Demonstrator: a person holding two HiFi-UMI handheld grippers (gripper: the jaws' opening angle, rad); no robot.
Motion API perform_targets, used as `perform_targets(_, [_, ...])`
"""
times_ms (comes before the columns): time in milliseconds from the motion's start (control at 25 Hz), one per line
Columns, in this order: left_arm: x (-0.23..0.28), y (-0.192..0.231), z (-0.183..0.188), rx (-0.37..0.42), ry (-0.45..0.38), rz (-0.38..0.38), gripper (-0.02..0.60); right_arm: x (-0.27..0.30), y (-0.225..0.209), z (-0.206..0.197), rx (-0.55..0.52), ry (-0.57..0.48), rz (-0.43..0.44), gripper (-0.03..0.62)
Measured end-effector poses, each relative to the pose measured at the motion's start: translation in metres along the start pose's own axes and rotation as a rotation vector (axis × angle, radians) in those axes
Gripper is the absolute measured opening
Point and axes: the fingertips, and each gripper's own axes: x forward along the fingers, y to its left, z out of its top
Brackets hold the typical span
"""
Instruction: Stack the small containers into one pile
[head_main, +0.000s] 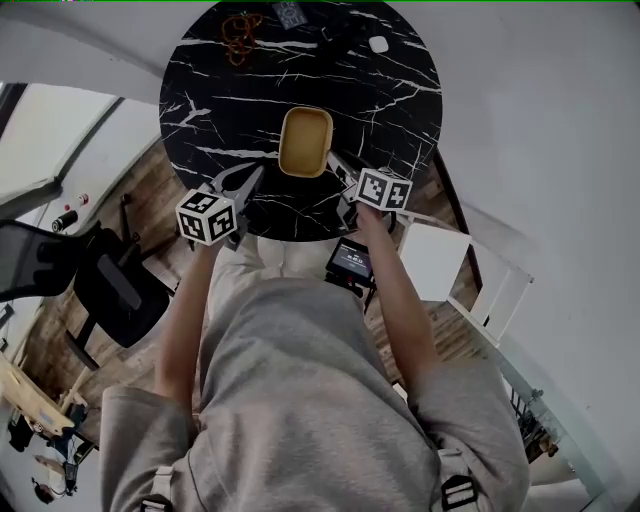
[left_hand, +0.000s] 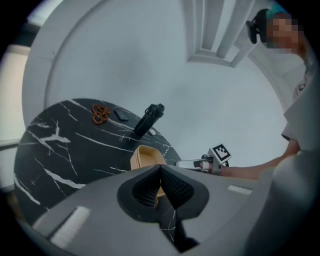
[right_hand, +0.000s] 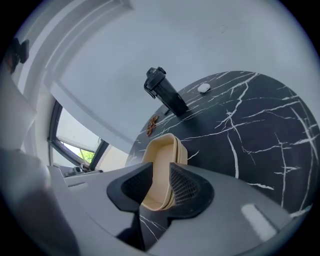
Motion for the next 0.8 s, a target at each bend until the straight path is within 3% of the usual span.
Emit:
perform_targets(160, [0.030, 0.009, -0.021, -0.101, 0.097, -0.065, 0.032, -0.004, -0.006, -0.004, 0.017, -0.029, 0.089, 0.137])
perform_targets(320, [0.051, 0.026, -0.033, -0.096, 0.178, -0.066, 0.077, 0.007, -0.017, -0.010, 0.100, -0.032, 0.140, 0.153])
perform_targets(560, [0.072, 0.029, -0.046, -0.170, 0.253, -0.141, 0.112, 0.014, -0.024, -0.018, 0.227, -0.071, 0.289, 0.219])
perform_targets(800, [0.084, 0.033, -0.055, -0.206, 0.286, -0.136, 0.114, 0.023, -0.030, -0.030, 0.261, -0.036, 0.304, 0.193])
